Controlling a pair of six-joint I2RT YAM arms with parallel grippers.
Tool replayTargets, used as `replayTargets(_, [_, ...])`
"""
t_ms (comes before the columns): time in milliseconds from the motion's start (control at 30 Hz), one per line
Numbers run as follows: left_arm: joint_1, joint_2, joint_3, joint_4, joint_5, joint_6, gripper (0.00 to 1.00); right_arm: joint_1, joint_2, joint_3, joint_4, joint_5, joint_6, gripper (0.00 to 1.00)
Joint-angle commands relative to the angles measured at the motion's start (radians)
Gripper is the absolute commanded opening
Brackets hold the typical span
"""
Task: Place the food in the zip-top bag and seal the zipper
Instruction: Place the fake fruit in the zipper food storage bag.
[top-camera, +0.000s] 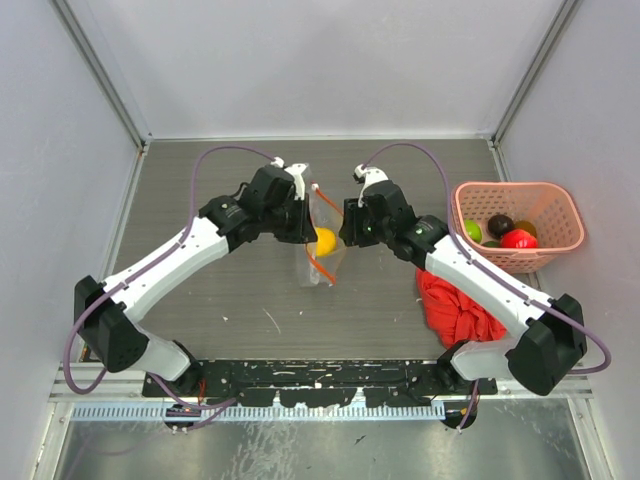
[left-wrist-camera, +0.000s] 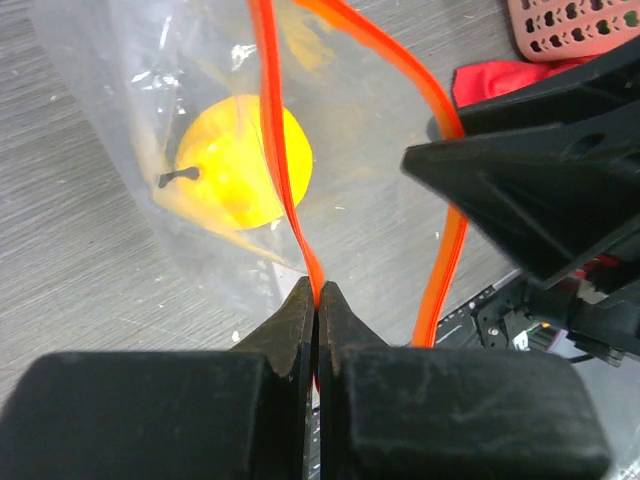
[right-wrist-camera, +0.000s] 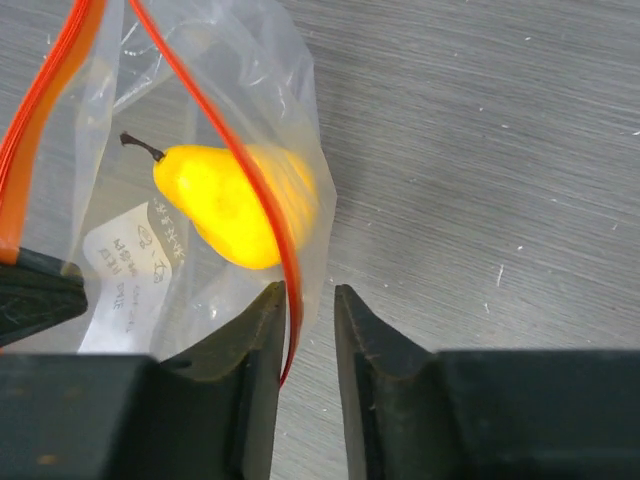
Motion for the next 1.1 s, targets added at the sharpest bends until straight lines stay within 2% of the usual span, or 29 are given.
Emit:
replayTargets(0, [0.008, -0.054, 0.054, -0.045, -0.099, 0.056, 0.00, 0.002, 0.014, 0.102, -0.065, 0.086, -0.034, 0.22])
replayTargets(133, [0.009, -0.051, 0.131, -0.152, -0.234, 0.152, 0.00, 0.002, 0.038, 0.211, -0.131, 0.119, -0.064, 0.01])
replayTargets(233, [0.011, -0.040, 0.246, -0.293, -0.353, 0.208, 0.00, 0.004, 0.085, 0.361, -0.216, 0.120, -0.076, 0.01])
replayTargets(333, [0.011, -0.044, 0.345, -0.358, -0.372, 0.246, 0.00, 0.029, 0.121, 0.479, -0.241, 0.070, -0.069, 0.01])
replayTargets(433, [0.011, -0.061, 0.287, -0.290, -0.360, 0.301, 0.00, 0.057, 0.154, 0.487, -0.194, 0.040, -0.063, 0.00])
replayTargets(567, [0.013, -0.004, 0.323, -0.366, -0.480, 0.335, 0.00, 0.063, 0.187, 0.466, -0.188, 0.089, -0.048, 0.01])
replayTargets(667, [0.013, -0.050, 0.284, -0.314, -0.585, 0.339, 0.00, 0.063, 0.185, 0.443, -0.157, 0.100, -0.044, 0.01])
replayTargets(700, [0.013, -0.070, 0.268, -0.288, -0.583, 0.328, 0.00, 0.063, 0.192, 0.445, -0.147, 0.092, -0.041, 0.01])
replayTargets(800, [0.012, -0.106, 0.225, -0.209, -0.386, 0.321, 0.00, 0.063, 0.230, 0.453, -0.128, 0.049, -0.034, 0.01])
replayTargets(833, [0.012, -0.108, 0.215, -0.198, -0.372, 0.324, 0.00, 0.063, 0.243, 0.459, -0.132, 0.051, -0.033, 0.01])
replayTargets(933, [0.019, -0.096, 0.211, -0.227, -0.517, 0.336, 0.00, 0.063, 0.269, 0.457, -0.135, 0.087, -0.032, 0.01])
replayTargets(1067, [0.028, -0.111, 0.155, -0.192, -0.501, 0.362, 0.00, 0.063, 0.284, 0.429, -0.115, 0.127, -0.032, 0.01])
